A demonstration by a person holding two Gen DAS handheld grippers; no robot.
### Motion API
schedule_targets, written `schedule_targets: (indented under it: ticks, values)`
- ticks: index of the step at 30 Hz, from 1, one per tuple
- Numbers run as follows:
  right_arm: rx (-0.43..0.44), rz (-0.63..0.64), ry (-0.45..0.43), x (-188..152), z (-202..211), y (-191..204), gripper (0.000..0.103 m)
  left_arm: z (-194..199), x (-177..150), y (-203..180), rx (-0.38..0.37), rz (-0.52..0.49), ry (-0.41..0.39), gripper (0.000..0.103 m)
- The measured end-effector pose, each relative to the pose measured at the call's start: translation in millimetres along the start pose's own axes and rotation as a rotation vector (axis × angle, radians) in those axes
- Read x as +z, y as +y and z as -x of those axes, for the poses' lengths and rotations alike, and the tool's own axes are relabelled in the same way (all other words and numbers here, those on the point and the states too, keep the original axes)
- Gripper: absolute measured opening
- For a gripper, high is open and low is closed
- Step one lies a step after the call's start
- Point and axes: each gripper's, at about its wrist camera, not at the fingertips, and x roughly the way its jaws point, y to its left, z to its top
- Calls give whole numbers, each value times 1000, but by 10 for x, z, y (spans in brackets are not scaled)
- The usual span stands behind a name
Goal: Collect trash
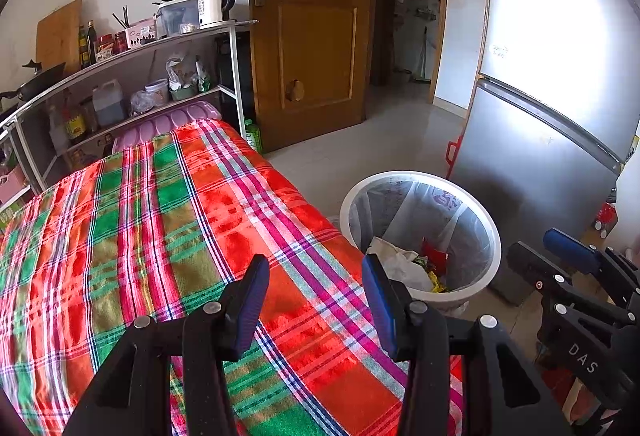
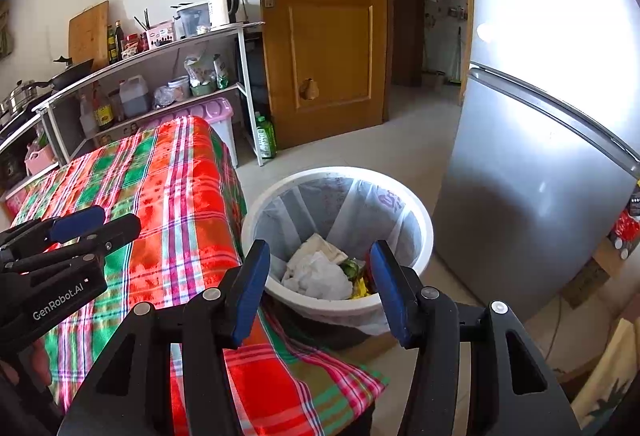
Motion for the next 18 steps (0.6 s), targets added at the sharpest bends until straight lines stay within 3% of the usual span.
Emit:
schedule_targets:
  ticks: [18]
  values:
    - [-1,-6,1,-5,-12,-14,53,-8,-6,6,-1,4,3,48]
